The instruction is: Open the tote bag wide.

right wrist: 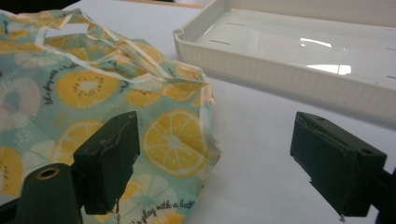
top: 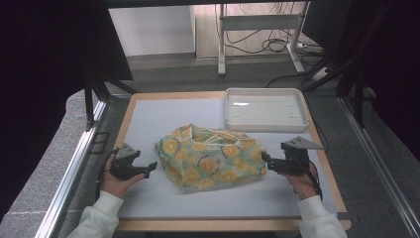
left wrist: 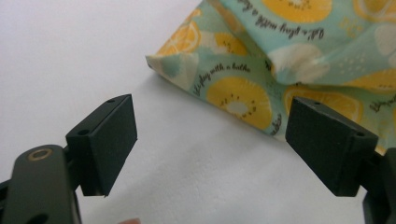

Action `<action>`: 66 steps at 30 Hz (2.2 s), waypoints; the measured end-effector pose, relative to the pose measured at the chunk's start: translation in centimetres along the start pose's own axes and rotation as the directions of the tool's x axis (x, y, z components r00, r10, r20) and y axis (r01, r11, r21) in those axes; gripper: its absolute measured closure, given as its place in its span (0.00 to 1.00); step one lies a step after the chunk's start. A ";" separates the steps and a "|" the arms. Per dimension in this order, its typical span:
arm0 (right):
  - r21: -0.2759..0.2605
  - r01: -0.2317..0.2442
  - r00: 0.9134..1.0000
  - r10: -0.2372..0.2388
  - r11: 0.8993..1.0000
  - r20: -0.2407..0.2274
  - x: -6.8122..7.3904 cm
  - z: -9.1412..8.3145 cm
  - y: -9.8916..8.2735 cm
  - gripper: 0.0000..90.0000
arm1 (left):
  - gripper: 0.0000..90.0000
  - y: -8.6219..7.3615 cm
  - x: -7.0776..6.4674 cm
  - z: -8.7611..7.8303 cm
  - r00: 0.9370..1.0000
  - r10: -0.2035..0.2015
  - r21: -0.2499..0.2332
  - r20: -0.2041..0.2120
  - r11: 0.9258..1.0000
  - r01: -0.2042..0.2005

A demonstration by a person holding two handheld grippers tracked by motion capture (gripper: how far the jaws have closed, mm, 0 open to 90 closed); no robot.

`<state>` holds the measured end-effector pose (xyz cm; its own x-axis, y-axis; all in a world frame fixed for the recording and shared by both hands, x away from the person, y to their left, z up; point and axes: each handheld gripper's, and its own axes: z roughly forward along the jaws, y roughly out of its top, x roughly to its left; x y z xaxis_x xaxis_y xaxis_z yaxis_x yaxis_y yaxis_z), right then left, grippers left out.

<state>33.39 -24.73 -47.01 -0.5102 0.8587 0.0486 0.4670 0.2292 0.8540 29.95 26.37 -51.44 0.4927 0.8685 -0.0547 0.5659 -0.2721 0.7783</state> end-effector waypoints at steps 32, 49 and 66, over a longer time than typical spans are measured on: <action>-0.006 0.013 1.000 -0.013 1.000 -0.011 -0.5 0.8 -2.3 0.29 | 0.32 0.3 -0.6 0.8 1.000 0.002 0.004 -0.014 1.000 -0.002; -0.011 0.032 0.999 -0.032 0.999 -0.004 0.1 -0.3 -2.7 0.30 | 0.35 2.2 -2.0 -1.8 1.000 0.004 -0.055 0.023 0.998 -0.003; -0.011 0.047 0.999 -0.047 0.999 -0.008 0.7 0.0 -2.4 0.29 | 0.35 3.9 -2.1 -2.2 0.998 0.000 -0.061 0.069 0.998 0.004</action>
<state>31.88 -24.69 -48.99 -0.5378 0.8430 0.0126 0.4347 0.2644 0.8609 29.72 24.42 -46.93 0.5373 0.8377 -0.0979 0.5267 -0.2427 0.8147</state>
